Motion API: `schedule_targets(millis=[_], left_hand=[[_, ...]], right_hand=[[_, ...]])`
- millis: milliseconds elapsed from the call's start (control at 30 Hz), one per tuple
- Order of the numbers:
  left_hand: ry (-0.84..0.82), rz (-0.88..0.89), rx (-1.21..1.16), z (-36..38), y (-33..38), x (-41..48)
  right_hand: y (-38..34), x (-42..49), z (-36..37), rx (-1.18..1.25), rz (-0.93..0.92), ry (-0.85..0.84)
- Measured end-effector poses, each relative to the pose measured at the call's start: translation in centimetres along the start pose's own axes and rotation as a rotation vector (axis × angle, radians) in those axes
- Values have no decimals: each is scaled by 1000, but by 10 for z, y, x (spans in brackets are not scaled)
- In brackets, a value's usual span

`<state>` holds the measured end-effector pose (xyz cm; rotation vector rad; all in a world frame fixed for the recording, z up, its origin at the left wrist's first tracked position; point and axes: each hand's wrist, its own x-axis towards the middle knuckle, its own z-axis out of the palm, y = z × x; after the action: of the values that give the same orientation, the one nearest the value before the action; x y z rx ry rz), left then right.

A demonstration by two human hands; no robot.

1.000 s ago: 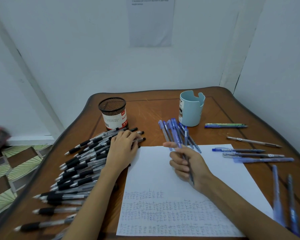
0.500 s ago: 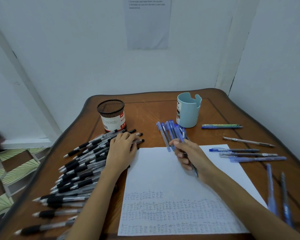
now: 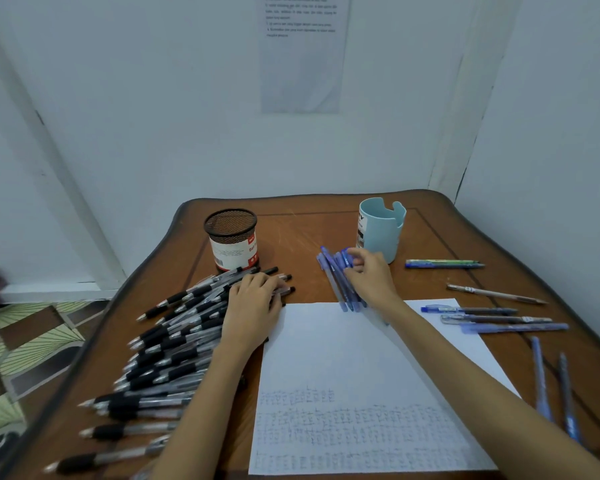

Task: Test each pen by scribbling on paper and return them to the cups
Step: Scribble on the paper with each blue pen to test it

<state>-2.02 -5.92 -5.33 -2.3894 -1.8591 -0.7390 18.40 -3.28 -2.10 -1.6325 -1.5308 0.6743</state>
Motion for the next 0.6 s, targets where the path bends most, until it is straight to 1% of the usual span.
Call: schedule_targets(millis=[100,167,233,300,333,367,467,533,600], left_hand=[[-5,-3,12,1,-1,1],[2,4,9,2,-2,1],[15,7,-4,2,-2,0],[16,11,0,3,-2,0],[17,11,8,3,-3,0],[20,12,14,3,-3,0],[32,32,45,2,-1,0],[62,71,83,0,2,1],[100,109,103,-1,4,1]], right_hand=[[12,-15,-31,-110,-138,61],[30,-23,-58,-248,-152,48],[50,-27,-83,-434,-93,-27],[68,-32,-100,-601,8,-94],[74,-34,-103,-624,34,-104],[79,-35,-105,-593,15,-91],[78,-42,-105,-431,-57,-8],[75,-47,-102,-464,-133,75],[68,-54,-98,-505,-287,212]])
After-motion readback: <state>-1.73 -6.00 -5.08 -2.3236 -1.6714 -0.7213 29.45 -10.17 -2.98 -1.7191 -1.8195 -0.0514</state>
